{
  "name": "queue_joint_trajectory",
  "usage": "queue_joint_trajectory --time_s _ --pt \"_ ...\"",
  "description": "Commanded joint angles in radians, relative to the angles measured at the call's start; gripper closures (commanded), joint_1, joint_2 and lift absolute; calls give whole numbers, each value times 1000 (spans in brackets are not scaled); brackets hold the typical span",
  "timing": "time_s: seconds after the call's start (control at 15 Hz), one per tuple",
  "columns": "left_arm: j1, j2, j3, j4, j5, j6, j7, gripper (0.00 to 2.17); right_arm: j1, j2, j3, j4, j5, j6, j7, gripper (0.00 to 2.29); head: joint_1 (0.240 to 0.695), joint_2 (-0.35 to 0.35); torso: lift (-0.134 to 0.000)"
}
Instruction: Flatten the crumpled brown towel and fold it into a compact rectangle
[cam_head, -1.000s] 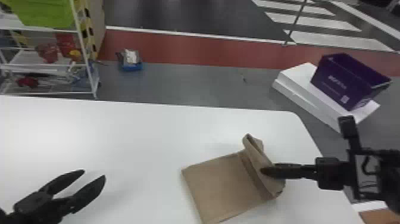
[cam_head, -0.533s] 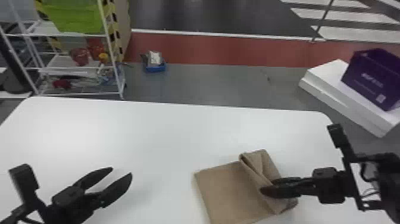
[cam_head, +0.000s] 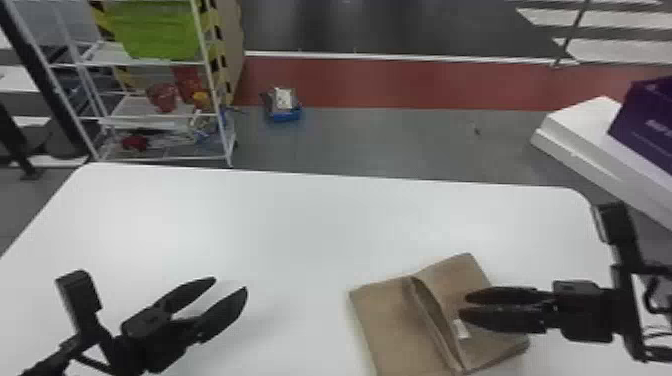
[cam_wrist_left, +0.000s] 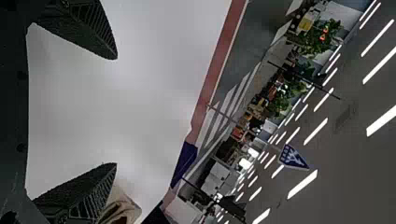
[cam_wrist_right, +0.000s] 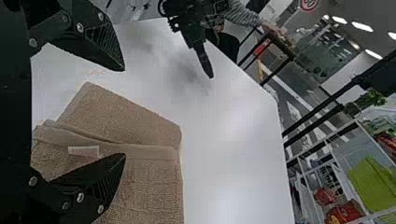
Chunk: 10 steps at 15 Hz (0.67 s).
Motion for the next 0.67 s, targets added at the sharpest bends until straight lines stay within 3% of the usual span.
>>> queue_joint_trajectory --time_s 0.0,0.07,0.13,0.4,0.6 --pt "0 -3 0 -8 -1 3 -1 63 7 -1 -63 -32 -52 62 5 778 695 -38 -124" --pt "3 -3 1 -11 -1 3 -3 63 30 -14 -83 -58 -43 55 5 1325 695 -41 -124" --pt "5 -3 1 -12 1 3 -3 63 62 -44 -101 -71 -26 31 5 1717 695 -47 -124" --pt "-3 -3 3 -11 1 3 -3 63 188 -130 -158 -69 101 -181 5 1949 695 -125 -124" --pt "-9 -3 -5 -11 -4 9 0 63 217 -139 -139 -32 132 -267 5 1953 695 -183 -124"
